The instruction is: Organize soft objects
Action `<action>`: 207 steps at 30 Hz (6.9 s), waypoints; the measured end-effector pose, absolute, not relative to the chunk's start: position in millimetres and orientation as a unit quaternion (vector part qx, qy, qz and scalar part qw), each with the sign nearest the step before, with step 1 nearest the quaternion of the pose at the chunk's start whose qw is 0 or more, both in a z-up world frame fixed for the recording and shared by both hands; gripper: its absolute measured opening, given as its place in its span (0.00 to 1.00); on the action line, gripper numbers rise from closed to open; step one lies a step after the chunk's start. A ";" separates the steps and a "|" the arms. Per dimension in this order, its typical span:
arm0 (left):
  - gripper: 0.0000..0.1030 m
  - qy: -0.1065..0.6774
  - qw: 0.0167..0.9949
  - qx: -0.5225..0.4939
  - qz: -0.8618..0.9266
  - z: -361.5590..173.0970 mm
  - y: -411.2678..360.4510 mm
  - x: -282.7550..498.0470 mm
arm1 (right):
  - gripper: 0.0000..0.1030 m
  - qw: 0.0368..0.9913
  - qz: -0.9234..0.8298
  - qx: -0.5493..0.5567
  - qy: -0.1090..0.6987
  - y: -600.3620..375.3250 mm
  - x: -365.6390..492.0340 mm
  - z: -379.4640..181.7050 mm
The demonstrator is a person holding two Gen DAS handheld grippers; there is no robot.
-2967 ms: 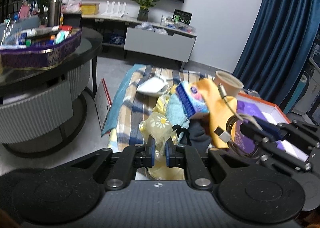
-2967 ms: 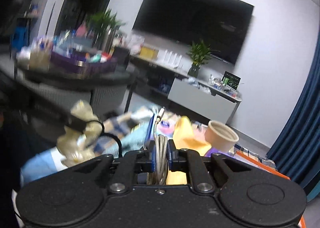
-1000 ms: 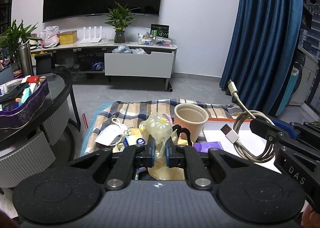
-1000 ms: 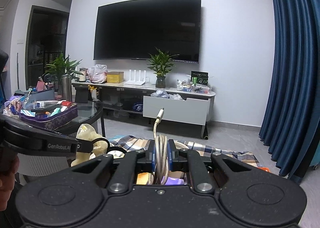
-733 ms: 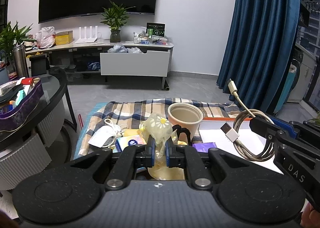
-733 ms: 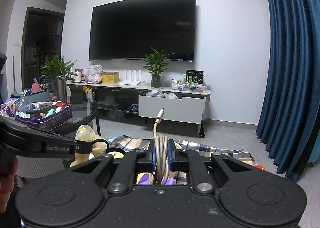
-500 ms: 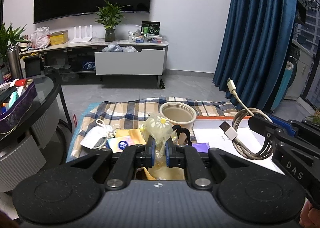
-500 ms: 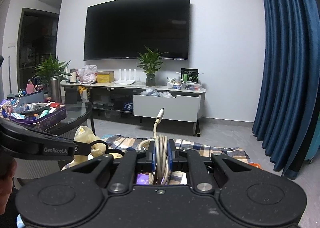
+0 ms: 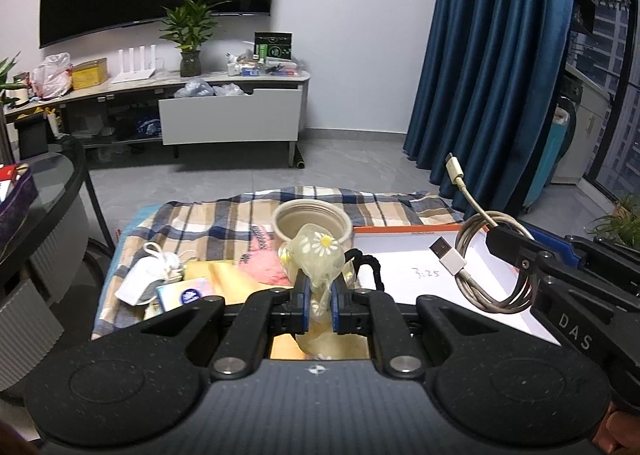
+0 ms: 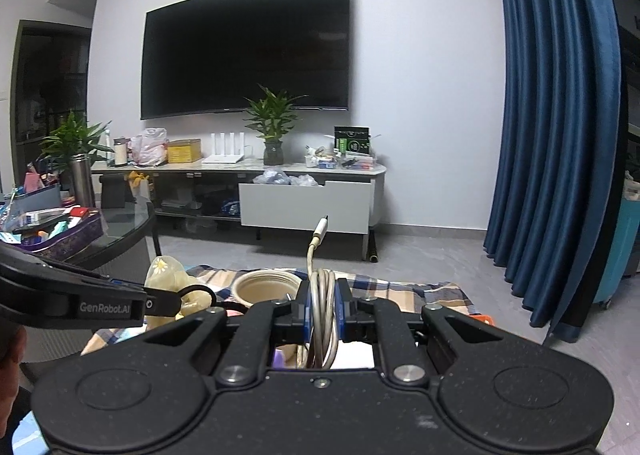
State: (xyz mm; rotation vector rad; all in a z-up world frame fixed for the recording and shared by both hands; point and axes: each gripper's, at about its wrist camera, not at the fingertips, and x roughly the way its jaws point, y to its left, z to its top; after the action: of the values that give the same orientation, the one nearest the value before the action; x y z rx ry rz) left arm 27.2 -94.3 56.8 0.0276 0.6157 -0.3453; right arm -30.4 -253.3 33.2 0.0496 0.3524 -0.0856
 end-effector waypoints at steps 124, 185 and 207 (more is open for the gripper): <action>0.92 0.389 0.919 -0.006 -0.055 -34.6 20.5 48.6 | 0.71 0.969 0.047 0.046 0.239 -185.3 -20.4 11.7; 0.39 0.283 0.948 -0.038 -0.139 49.9 -1.6 23.9 | 0.05 0.976 0.079 0.006 0.203 -171.0 9.5 64.6; 0.39 0.274 0.948 -0.019 -0.158 64.7 -44.8 -2.7 | 0.05 0.989 -0.007 0.034 0.146 -205.2 -59.1 75.6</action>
State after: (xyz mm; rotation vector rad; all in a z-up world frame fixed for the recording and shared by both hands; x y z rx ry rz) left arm -2.7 -44.8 64.7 -0.0394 0.5582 -0.3220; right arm -59.1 -205.2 75.6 0.0684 0.2938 -0.0143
